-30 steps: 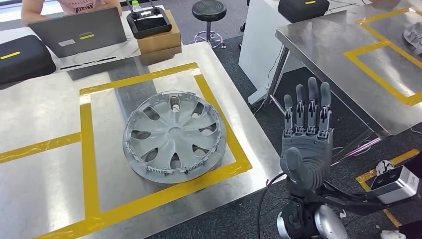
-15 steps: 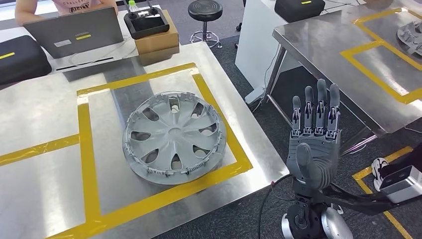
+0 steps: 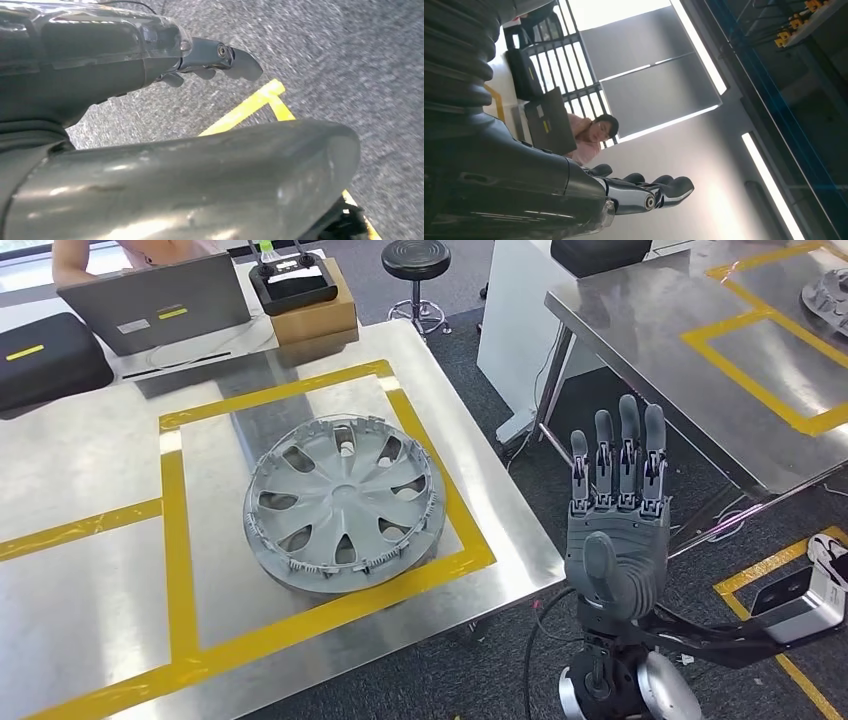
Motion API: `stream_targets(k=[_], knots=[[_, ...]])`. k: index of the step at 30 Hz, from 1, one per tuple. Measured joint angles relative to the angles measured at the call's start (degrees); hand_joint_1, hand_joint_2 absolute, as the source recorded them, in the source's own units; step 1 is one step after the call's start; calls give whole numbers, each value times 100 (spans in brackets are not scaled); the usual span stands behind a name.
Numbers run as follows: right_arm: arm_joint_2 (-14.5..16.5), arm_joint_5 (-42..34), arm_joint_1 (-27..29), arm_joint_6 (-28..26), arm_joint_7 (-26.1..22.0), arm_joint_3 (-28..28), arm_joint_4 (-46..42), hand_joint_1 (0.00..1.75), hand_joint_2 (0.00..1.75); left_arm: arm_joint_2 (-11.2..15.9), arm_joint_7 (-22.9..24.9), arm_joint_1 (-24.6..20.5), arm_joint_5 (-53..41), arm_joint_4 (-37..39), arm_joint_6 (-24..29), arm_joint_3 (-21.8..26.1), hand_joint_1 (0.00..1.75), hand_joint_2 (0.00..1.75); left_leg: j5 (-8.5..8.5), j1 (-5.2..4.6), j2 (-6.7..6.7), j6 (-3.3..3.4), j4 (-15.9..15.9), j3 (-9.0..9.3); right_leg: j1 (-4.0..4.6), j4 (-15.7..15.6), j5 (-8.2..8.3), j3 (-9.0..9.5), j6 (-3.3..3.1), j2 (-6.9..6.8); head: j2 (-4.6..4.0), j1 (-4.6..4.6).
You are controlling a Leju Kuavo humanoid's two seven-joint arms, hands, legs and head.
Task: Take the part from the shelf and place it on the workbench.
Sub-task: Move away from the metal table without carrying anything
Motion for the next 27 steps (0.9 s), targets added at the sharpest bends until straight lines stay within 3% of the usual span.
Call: stream_targets(k=[2, 4, 7, 8, 10, 12, 13, 14, 15, 16, 18, 19, 21, 23, 25, 27], knots=[[7, -4, 8, 4, -1, 1, -1, 0, 175, 24, 2, -5, -3, -1, -1, 0, 0, 0, 286, 54, 50, -88, -751, 487, -44, 102, 18, -107, 61, -15, 0, -36], [10, -6, 11, 14, -3, 1, -3, 0, 175, 33, 1, -9, -8, -3, -1, 1, 0, 0, 421, 67, 66, -69, -1263, 785, -54, 207, 33, -189, 141, -13, 0, -73], [14, -6, 22, 32, -8, 3, -3, 0, 175, 49, 3, -10, -10, -2, -2, 1, 0, 0, 453, 52, 38, 95, -1280, 726, -54, 252, 95, -230, 243, -2, 0, -62], [15, -10, 26, 33, -11, 1, -2, 0, 175, 52, 5, -14, -13, -2, -1, 1, 0, 0, 485, 47, 32, 154, -1274, 695, -64, 285, 44, -251, 270, 9, 0, -48], [16, -41, 37, 50, -26, -7, -1, 0, 175, 54, 13, -21, -26, -2, 9, 1, 0, 0, 583, 33, 15, 263, -1280, 601, -77, 639, -344, -365, 305, 49, 0, 4], [17, -99, 50, 81, -57, -14, -1, 0, 175, 57, 25, -23, -46, -2, 29, 1, 0, 0, 688, -12, -5, 324, -1273, 472, -70, 1353, -901, -540, 308, 86, 0, 81], [19, -127, 55, 98, -73, -15, 1, 0, 175, 61, 28, -21, -59, -2, 44, 1, 0, 0, 739, -45, -14, 345, -1269, 403, -59, 1669, -1067, -588, 291, 95, 0, 118], [21, -150, 59, 115, -87, -15, 3, 0, 175, 68, 29, -20, -67, -2, 66, 1, 0, 0, 790, -82, -22, 362, -1266, 335, -40, 1830, -1113, -564, 253, 100, 0, 149], [23, -168, 61, 132, -100, -15, 7, 0, 175, 76, 27, -21, -74, -2, 94, 1, 0, 0, 840, -121, -32, 376, -1263, 271, -11, 1787, -1051, -450, 195, 104, 0, 176], [27, -183, 60, 145, -111, -15, 11, 0, 175, 84, 24, -24, -73, -2, 120, 1, 0, 0, 889, -161, -44, 386, -1263, 213, 31, 1529, -913, -240, 112, 111, 0, 197], [33, -201, 55, 156, -128, -16, 13, 0, 175, 88, 18, -33, -56, -11, 149, 1, 0, 0, 979, -212, -64, 391, -1266, 134, 151, 683, -690, 316, -104, 119, 0, 200], [35, -203, 54, 156, -138, -17, 10, 0, 175, 89, 16, -39, -48, -20, 150, 1, 0, 0, 1024, -218, -71, 382, -1268, 108, 204, 335, -639, 520, -170, 116, 0, 182], [38, -206, 58, 150, -163, -21, 2, 0, 175, 87, 29, -49, -57, -36, 134, 1, 0, 0, 1110, -195, -76, 337, -1279, 77, 270, 34, -611, 662, -216, 104, 0, 169], [39, -196, 67, 122, -179, -22, -8, 0, 175, 86, 74, -52, -99, -39, 98, -1, 0, 0, 1136, -172, -73, 282, -1280, 47, 273, -57, -470, 644, -202, 86, 0, 199], [40, -167, 97, 62, -168, -23, -20, 0, 175, 84, 136, -49, -162, -39, 54, -4, 0, 0, 813, -159, -53, 221, -1044, -52, 232, -158, -309, 574, -207, 56, 0, 184], [39, -116, 168, -7, -131, -21, -34, 0, 175, 83, 198, -48, -230, -39, 19, -9, 0, 0, 240, -106, -30, 140, -441, -217, 201, -174, -180, 428, -198, 42, 0, 127]])
